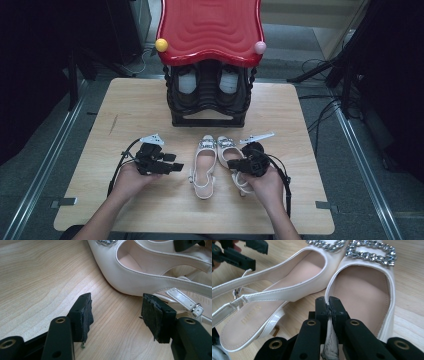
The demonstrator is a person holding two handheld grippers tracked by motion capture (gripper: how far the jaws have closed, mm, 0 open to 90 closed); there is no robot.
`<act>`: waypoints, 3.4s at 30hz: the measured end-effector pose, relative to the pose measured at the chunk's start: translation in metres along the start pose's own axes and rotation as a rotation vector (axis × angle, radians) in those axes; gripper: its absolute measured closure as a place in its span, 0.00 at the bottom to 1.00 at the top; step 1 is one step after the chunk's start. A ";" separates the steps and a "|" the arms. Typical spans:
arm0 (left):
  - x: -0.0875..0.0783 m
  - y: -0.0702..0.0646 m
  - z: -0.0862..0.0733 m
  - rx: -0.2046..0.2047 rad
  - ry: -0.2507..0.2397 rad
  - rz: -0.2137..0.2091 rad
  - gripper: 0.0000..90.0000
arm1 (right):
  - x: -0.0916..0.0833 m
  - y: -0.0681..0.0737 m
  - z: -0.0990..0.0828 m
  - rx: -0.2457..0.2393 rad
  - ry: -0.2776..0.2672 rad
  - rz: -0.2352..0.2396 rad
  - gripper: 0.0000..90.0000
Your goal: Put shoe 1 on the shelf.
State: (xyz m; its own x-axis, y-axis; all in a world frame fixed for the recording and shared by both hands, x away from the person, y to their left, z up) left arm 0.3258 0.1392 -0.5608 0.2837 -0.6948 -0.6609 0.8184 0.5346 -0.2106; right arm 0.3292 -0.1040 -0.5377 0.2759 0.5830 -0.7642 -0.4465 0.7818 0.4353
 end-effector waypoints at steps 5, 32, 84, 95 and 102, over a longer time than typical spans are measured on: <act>0.002 -0.002 0.000 0.003 0.005 -0.003 0.47 | 0.004 0.006 -0.001 -0.018 -0.001 -0.007 0.96; 0.033 -0.013 0.002 -0.015 0.035 -0.026 0.86 | -0.005 -0.069 -0.003 0.102 -0.043 -0.021 1.00; 0.006 -0.009 0.005 0.024 0.000 -0.021 0.73 | -0.025 -0.027 0.017 0.067 -0.134 0.007 0.78; 0.004 -0.005 0.004 0.020 -0.005 -0.028 0.70 | -0.017 -0.001 0.018 0.019 -0.108 0.006 0.73; 0.002 -0.002 0.005 0.010 -0.008 -0.026 0.69 | -0.010 0.008 0.016 0.021 -0.086 0.002 0.72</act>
State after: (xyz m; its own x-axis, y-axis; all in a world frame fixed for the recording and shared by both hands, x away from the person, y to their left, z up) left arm 0.3274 0.1347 -0.5584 0.2666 -0.7123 -0.6492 0.8303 0.5118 -0.2206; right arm 0.3365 -0.1002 -0.5190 0.3475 0.6005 -0.7202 -0.4295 0.7846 0.4471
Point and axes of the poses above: each handheld gripper's, and its own axes: x roughly forward along the jaws, z roughly out of its top, y roughly to its left, the point moved 7 cm from there along x, roughly forward along the jaws, and after that the axes turned 12 degrees about x, right-handed, at the moved point
